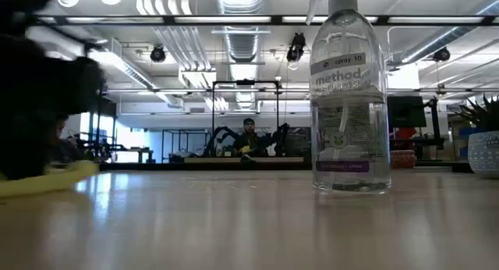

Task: Apply microfiber cloth
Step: Spray the black cellphone with the spray bottle, then move the spray bottle to the top of the table

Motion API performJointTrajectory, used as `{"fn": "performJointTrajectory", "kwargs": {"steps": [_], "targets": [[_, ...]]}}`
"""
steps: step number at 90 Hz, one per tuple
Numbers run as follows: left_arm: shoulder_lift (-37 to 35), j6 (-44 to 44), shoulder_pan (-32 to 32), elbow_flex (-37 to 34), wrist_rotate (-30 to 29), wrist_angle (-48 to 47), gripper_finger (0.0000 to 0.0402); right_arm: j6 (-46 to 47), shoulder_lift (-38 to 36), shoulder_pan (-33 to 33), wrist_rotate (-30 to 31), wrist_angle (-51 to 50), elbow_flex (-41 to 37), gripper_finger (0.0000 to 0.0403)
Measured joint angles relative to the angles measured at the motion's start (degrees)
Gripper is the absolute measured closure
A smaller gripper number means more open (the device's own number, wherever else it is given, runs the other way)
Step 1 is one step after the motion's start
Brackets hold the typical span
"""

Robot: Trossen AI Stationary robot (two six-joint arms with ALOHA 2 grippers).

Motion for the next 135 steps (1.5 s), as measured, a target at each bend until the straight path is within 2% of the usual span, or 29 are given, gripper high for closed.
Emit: {"fn": "performJointTrajectory", "kwargs": {"steps": [16, 32, 47, 63, 79, 87, 106, 121, 135], "targets": [[0.3, 15.7, 8.1, -0.3, -1.9, 13.0, 0.0402, 0.6, -2.9, -0.1, 0.0, -2.4, 0.0, 0.0125], [0.4, 26.6, 15.0, -0.6, -1.5, 23.0, 0.0401, 5.3, -6.7, 0.9, 0.1, -13.3, 0.0, 0.0139], [1.1, 30.5, 19.5, -1.2, 0.8, 28.7, 0.0401, 11.3, -10.1, 4.0, 0.0, -22.0, 0.0, 0.0158], [5.0, 30.6, 20.3, -0.5, 0.9, 30.9, 0.0401, 21.6, -12.5, 7.3, 0.7, -30.7, 0.0, 0.0179], [6.1, 29.7, 19.4, 2.2, 0.9, 28.4, 0.0401, 39.4, -13.5, 8.3, 5.7, -47.7, 0.0, 0.0186], [5.2, 28.0, 18.3, 5.2, 2.1, 23.6, 0.0401, 44.2, -13.4, 8.2, 7.6, -52.8, 0.0, 0.0178], [4.0, 21.5, 15.2, 12.0, 4.9, 8.8, 0.0401, 45.3, -13.4, 6.7, 14.4, -50.9, 0.0, 0.0134], [3.1, 19.4, 11.5, 11.0, 5.0, 7.4, 0.0401, 46.5, -13.4, 3.2, 16.5, -49.1, 0.0, 0.0106], [2.6, 16.2, 8.1, 10.0, 4.7, 6.2, 0.0401, 45.5, -13.0, 0.1, 16.4, -46.2, 0.0, 0.0105]]}}
